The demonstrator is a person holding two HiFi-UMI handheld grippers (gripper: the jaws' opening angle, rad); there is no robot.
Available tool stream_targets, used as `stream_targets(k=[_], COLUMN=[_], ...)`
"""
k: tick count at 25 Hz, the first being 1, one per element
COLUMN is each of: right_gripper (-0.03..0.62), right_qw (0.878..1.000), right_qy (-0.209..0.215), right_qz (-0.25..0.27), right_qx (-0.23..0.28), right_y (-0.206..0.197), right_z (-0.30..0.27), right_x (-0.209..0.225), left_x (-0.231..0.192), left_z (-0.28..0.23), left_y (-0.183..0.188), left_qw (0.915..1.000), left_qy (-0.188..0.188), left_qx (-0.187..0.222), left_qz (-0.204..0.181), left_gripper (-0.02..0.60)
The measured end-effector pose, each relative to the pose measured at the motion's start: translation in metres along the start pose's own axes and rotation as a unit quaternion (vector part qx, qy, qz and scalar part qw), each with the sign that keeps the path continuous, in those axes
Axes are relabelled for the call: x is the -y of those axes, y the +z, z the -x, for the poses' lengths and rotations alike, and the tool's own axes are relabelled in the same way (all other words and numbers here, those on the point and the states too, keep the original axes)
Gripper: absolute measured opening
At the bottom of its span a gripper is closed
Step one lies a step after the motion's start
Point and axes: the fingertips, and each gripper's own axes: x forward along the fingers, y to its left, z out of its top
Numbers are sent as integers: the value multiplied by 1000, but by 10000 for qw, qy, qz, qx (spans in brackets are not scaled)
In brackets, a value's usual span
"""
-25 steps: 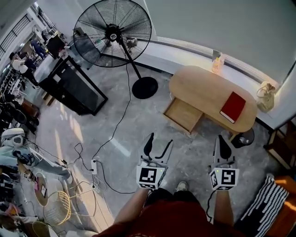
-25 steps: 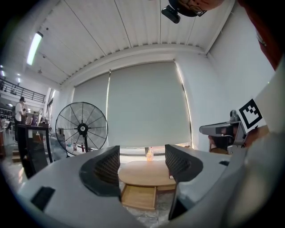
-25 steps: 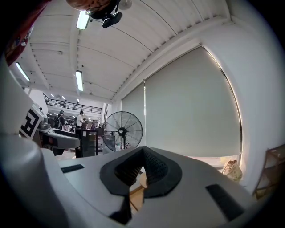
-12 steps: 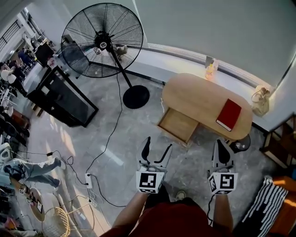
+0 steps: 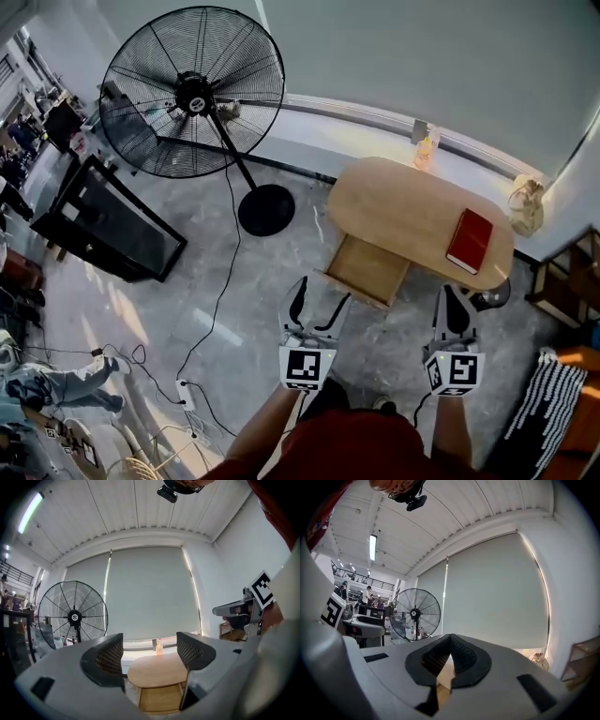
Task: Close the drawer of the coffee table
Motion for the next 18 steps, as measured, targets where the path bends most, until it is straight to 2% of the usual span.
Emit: stream_targets(k=[5,10,18], right_gripper=[-3,-3,-3], right_qw=[9997,9993,9999], right_qy=[-225,-323,-69], right_qz=[57,117,27], right_qx=[-115,-122,-112], right_y=[-6,-3,-11], right_z=[-29,-48,-76], right_x=[-19,-18,30], left_x=[-32,-43,-16], left_z=[-23,-49,-88], left_y=[-11,-16,-8], left_qw=[9997,9992,9996], left_qy=[-245,-408,-194], left_qx=[26,-9,172], left_qz=[10,54,71], left_gripper=[339,339,339])
